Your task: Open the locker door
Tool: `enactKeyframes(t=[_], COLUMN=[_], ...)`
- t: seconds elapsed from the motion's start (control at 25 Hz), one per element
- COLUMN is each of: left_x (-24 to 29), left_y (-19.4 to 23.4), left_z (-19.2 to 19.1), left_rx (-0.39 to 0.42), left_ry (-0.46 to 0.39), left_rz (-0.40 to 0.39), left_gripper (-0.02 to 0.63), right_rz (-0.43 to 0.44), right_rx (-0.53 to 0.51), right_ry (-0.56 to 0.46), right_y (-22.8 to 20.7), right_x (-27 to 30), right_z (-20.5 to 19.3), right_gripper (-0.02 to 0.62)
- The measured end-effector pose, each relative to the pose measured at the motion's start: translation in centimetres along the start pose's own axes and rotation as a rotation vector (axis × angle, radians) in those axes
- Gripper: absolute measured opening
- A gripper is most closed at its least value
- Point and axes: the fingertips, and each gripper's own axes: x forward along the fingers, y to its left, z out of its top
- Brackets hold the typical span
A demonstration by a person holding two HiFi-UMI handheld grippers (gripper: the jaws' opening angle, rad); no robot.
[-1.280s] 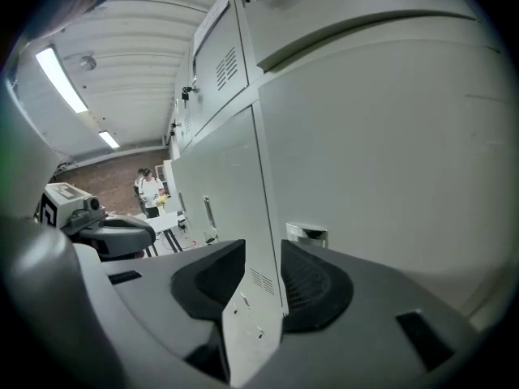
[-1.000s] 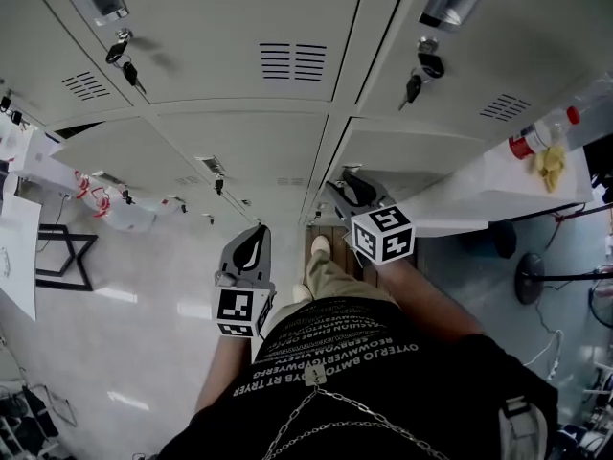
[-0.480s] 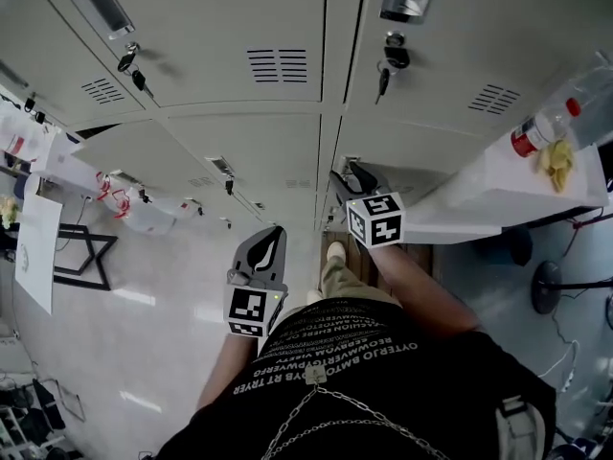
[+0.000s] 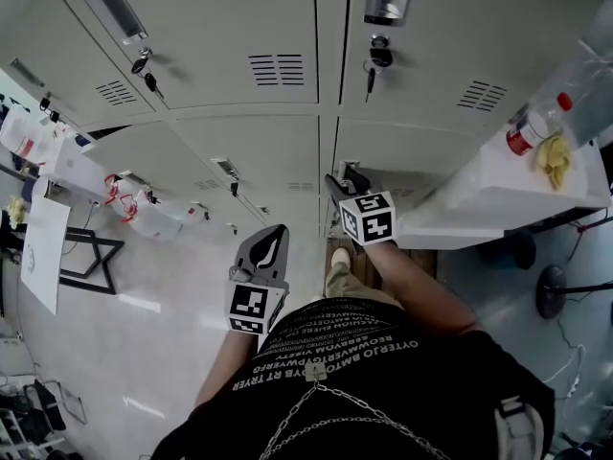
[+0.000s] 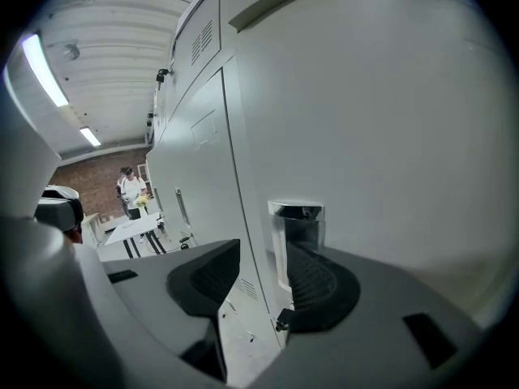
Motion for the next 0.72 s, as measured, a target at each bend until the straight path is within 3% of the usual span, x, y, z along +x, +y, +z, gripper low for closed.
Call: enactKeyframes(t=[0.36, 0.72], left_x=[-1.3, -3.4], left_y=[-1.3, -3.6], left_z=[0.1, -2.1], left_rx=[0.009, -0.008], left_ry=[-0.022, -0.005], left_rz=[-0.046, -0.111], left_gripper=[-0.002, -0.002], right_rz=[0.011, -0.044], right_rx=[0.036, 0.033], right_ry=[0.005, 0.007], right_y=[1.4, 2.3], right_x=[-3.1, -7.2], right_z=[-1.6, -3.8], right_gripper=[0.158, 0.114])
